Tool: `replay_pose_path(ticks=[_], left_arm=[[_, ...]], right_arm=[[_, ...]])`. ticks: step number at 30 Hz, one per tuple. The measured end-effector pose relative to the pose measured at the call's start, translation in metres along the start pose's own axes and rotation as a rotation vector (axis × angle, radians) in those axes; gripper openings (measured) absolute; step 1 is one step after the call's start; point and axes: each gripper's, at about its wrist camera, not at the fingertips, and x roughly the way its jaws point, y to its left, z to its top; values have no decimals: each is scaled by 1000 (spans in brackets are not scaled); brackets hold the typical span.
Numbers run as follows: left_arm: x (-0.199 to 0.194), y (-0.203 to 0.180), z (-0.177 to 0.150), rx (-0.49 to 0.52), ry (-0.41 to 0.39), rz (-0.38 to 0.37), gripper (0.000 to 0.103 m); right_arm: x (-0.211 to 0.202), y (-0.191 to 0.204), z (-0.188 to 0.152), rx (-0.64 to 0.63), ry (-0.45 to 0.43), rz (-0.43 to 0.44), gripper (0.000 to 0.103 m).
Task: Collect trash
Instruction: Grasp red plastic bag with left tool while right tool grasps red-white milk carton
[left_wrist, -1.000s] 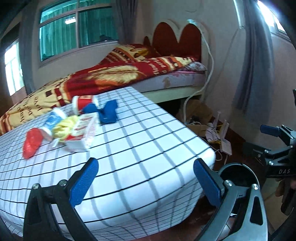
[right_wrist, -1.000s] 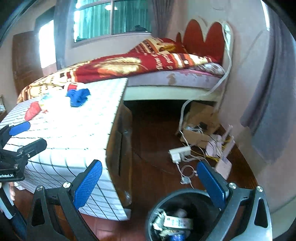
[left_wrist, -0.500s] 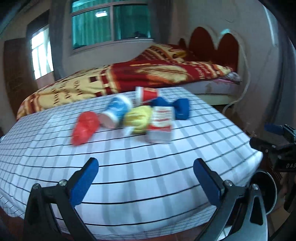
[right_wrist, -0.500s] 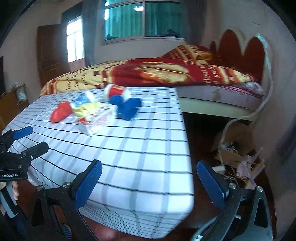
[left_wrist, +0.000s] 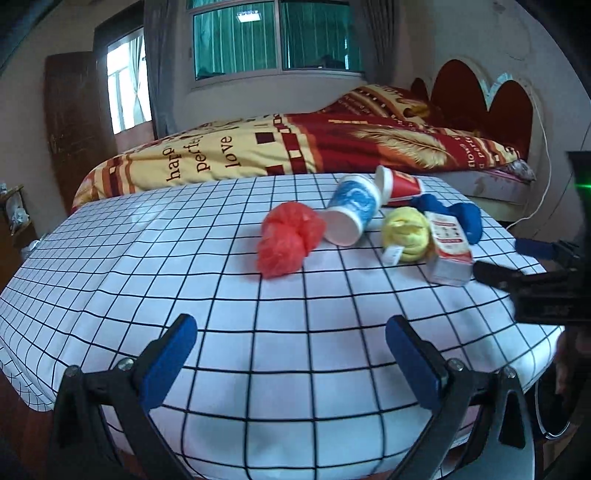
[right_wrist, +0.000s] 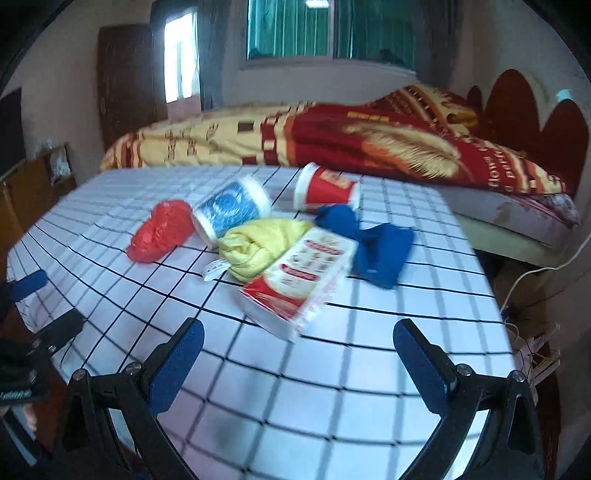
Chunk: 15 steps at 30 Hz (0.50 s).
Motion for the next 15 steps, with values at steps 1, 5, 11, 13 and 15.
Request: replay_pose_path(ticks=[1, 5, 11, 13, 15], left_arm=[[2, 3, 1, -3, 0, -2, 102], [14, 10, 7, -18, 5, -12, 102], [44, 12, 22, -18, 25, -44, 102], [56, 12, 28, -12, 31, -45, 102], [67, 12, 35, -9, 40, -37, 99]], right_arm=[[9, 5, 3, -6, 23, -17, 103], [43, 15, 15, -13, 92, -55, 103], [60, -4, 19, -4, 126, -90, 96], [61, -16, 16, 12, 130, -88, 89], [62, -25, 15, 21, 132, -89, 80]])
